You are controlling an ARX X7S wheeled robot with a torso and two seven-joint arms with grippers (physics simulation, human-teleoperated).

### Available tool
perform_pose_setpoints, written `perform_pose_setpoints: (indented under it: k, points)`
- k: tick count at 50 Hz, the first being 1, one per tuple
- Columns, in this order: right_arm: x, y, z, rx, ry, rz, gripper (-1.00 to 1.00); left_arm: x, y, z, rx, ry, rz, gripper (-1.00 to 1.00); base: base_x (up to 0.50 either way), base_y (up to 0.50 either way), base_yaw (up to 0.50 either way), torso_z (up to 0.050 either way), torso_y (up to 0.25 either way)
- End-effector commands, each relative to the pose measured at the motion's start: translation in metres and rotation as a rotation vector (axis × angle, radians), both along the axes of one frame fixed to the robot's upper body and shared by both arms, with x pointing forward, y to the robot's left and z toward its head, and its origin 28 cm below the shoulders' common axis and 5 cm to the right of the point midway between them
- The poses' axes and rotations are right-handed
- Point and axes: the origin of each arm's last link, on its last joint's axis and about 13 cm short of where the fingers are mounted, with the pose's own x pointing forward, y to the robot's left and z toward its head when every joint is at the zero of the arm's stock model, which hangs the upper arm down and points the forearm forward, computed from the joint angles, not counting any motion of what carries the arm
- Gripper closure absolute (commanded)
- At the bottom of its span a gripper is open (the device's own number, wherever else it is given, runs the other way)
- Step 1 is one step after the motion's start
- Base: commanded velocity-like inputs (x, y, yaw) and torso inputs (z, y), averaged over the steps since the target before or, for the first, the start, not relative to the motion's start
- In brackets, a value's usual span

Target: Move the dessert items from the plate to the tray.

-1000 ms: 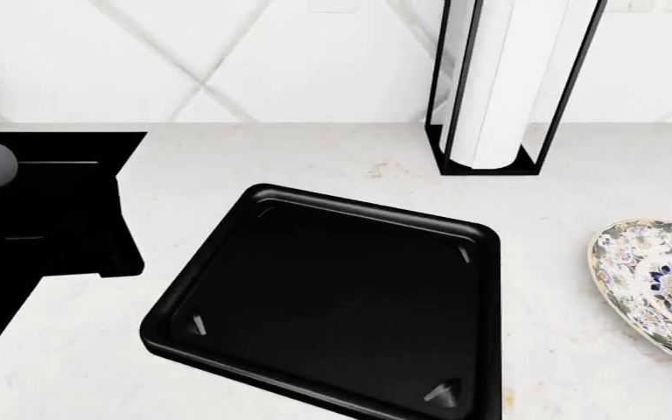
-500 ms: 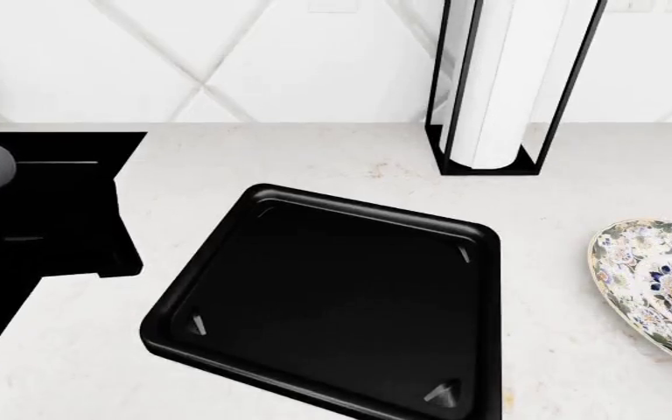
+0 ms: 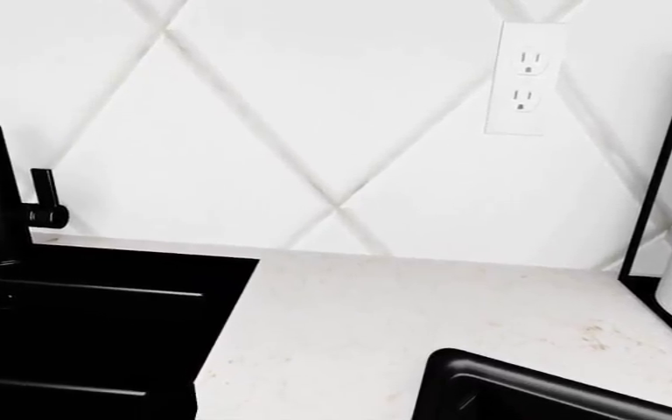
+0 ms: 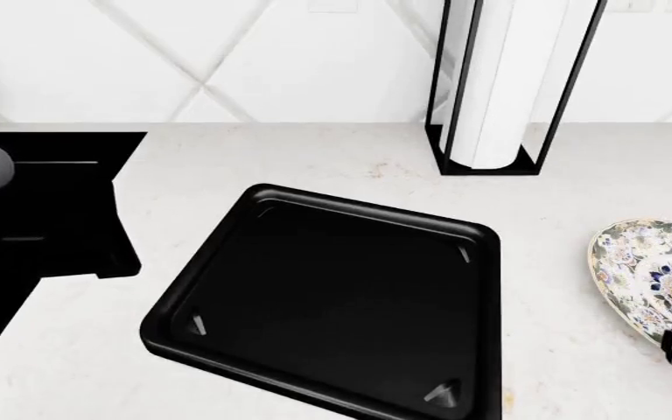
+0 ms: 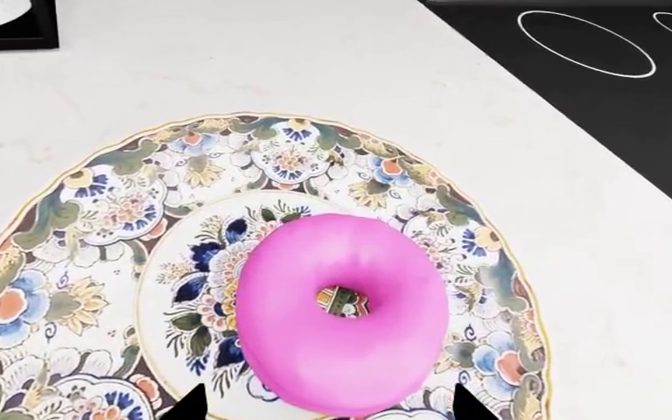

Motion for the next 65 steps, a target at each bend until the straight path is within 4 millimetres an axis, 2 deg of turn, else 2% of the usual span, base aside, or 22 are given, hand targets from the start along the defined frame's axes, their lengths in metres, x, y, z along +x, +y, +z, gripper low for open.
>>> perform_pose_setpoints:
  k: [1, 65]
  points:
    - [0.003, -0.002, 0.0, 0.014, 0.003, -0.009, -1.0, 0.0, 0.0, 0.001, 0.004, -0.001, 0.006, -1.0, 0.0, 0.0, 0.0, 0.0, 0.0]
    - [0.02, -0.005, -0.017, 0.001, 0.036, -0.036, -1.0, -0.001, 0.003, -0.01, -0.01, 0.023, 0.023, -1.0, 0.0, 0.0, 0.0, 0.0, 0.0]
